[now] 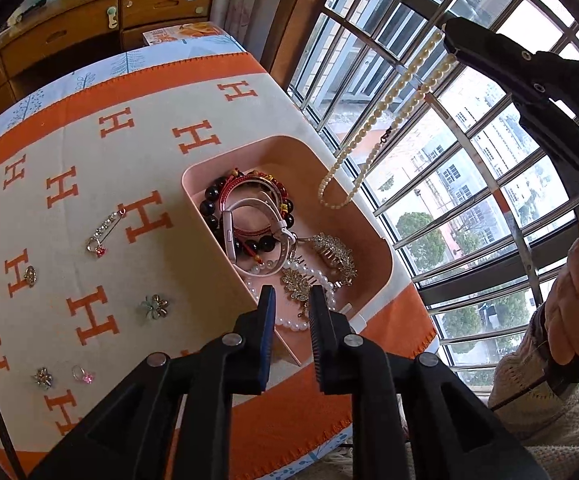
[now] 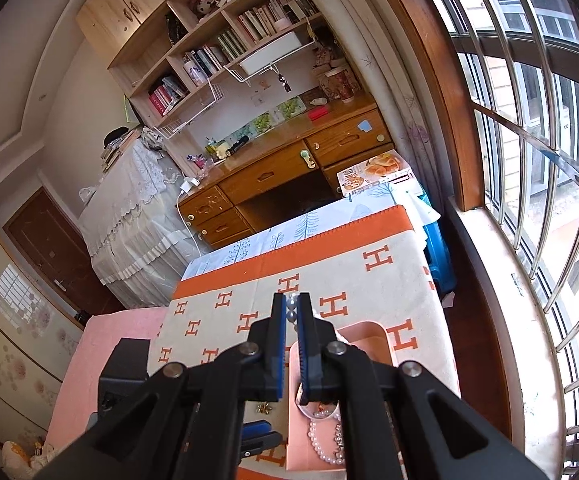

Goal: Organize jewelry
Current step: 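Release the pearl bracelet into the pink box with left while right lowers the pearl necklace in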

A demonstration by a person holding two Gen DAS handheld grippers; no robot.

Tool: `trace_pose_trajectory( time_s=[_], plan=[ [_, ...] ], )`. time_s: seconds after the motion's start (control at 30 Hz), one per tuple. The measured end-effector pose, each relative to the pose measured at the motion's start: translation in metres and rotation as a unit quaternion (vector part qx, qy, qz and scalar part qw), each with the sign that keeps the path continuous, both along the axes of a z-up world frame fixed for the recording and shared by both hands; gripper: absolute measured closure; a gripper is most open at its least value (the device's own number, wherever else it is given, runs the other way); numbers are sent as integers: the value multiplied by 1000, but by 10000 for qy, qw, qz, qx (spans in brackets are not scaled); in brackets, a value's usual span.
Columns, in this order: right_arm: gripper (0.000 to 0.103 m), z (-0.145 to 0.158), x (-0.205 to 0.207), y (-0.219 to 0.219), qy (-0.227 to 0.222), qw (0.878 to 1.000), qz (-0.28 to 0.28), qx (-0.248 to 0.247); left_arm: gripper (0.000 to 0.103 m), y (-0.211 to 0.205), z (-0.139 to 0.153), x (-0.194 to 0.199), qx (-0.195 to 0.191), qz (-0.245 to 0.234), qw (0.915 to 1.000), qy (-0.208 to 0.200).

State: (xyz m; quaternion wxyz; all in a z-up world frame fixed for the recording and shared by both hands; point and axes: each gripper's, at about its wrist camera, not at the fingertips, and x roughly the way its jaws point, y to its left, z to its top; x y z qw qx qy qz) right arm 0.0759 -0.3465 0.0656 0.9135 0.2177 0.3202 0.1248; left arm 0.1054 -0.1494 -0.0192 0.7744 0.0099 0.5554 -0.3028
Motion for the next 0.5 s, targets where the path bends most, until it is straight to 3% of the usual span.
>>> trace_pose_trajectory(
  time_s=[0.5],
  plan=[
    [98, -54, 45, 12, 744, 9959, -261, -434, 83, 39, 2, 2, -217, 424, 9988, -113]
  ],
)
